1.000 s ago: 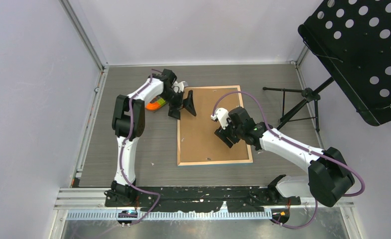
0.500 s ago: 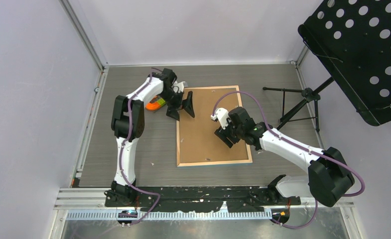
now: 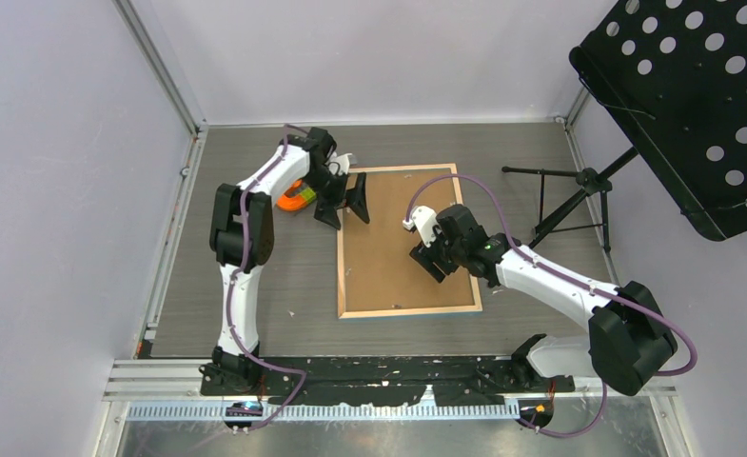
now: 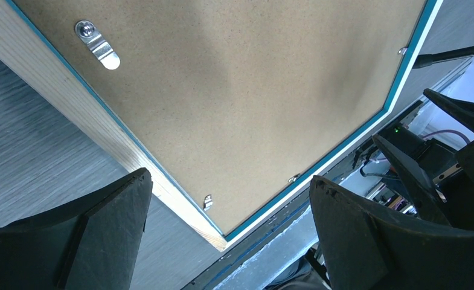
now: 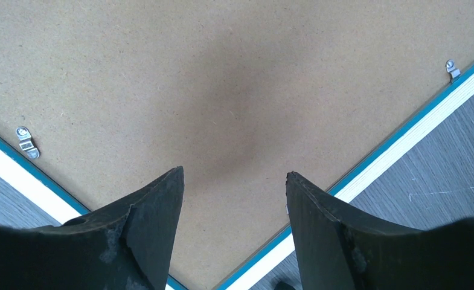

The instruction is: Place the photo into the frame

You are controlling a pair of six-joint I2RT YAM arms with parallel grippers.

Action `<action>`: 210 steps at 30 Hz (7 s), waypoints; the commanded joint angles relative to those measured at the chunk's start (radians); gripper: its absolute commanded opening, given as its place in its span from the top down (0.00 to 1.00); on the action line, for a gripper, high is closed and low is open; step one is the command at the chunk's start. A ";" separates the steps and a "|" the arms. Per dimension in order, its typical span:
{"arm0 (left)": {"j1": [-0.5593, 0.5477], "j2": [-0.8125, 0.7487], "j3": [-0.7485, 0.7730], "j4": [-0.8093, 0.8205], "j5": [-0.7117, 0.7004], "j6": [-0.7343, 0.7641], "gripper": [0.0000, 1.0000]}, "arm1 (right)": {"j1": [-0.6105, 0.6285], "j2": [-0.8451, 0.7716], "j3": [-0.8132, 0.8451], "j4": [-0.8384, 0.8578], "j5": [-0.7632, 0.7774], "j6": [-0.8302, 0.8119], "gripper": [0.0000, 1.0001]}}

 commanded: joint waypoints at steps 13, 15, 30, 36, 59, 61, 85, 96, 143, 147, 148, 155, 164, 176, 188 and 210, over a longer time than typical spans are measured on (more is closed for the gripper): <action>-0.003 -0.286 -0.129 0.175 -0.167 0.135 0.00 | -0.090 -0.029 0.118 0.089 0.105 0.060 0.29; -0.004 -0.326 -0.173 0.211 -0.186 0.152 0.00 | -0.108 -0.019 0.154 0.099 0.120 0.063 0.29; -0.050 -0.342 -0.414 0.343 -0.234 0.143 0.01 | -0.279 0.165 0.285 0.123 0.092 0.213 0.30; -0.068 -0.295 -0.401 0.342 -0.257 0.143 0.05 | -0.310 0.162 0.225 0.121 0.048 0.214 0.31; -0.085 -0.275 -0.452 0.354 -0.265 0.146 0.24 | -0.424 0.421 0.299 0.059 -0.088 0.283 0.43; -0.085 -0.277 -0.451 0.354 -0.262 0.146 0.23 | -0.431 0.436 0.307 0.050 -0.099 0.290 0.47; -0.043 -0.362 -0.455 0.293 -0.322 0.200 0.01 | -0.440 0.403 0.223 -0.023 -0.221 0.318 0.94; -0.028 -0.307 -0.313 0.241 -0.352 0.217 0.00 | -0.414 0.358 0.157 -0.015 -0.254 0.329 0.94; -0.036 -0.075 -0.160 0.217 -0.471 0.184 0.35 | -0.396 0.317 0.145 0.010 -0.270 0.295 0.94; -0.037 -0.074 -0.165 0.213 -0.479 0.181 0.36 | -0.400 0.315 0.143 0.009 -0.278 0.297 0.94; -0.037 -0.074 -0.164 0.212 -0.478 0.181 0.36 | -0.402 0.315 0.143 0.009 -0.281 0.298 0.94; -0.038 -0.077 -0.167 0.210 -0.479 0.186 0.46 | -0.406 0.310 0.140 0.011 -0.288 0.299 0.94; -0.038 -0.092 -0.176 0.212 -0.481 0.201 0.59 | -0.408 0.307 0.140 0.013 -0.293 0.298 0.94; -0.038 -0.126 -0.173 0.212 -0.425 0.169 0.35 | -0.411 0.311 0.142 0.013 -0.292 0.298 0.94; -0.038 -0.062 -0.098 0.190 -0.496 0.190 0.39 | -0.412 0.320 0.146 0.012 -0.306 0.298 0.94; -0.056 -0.028 -0.090 0.206 -0.541 0.178 0.49 | -0.427 0.327 0.147 0.015 -0.347 0.306 0.94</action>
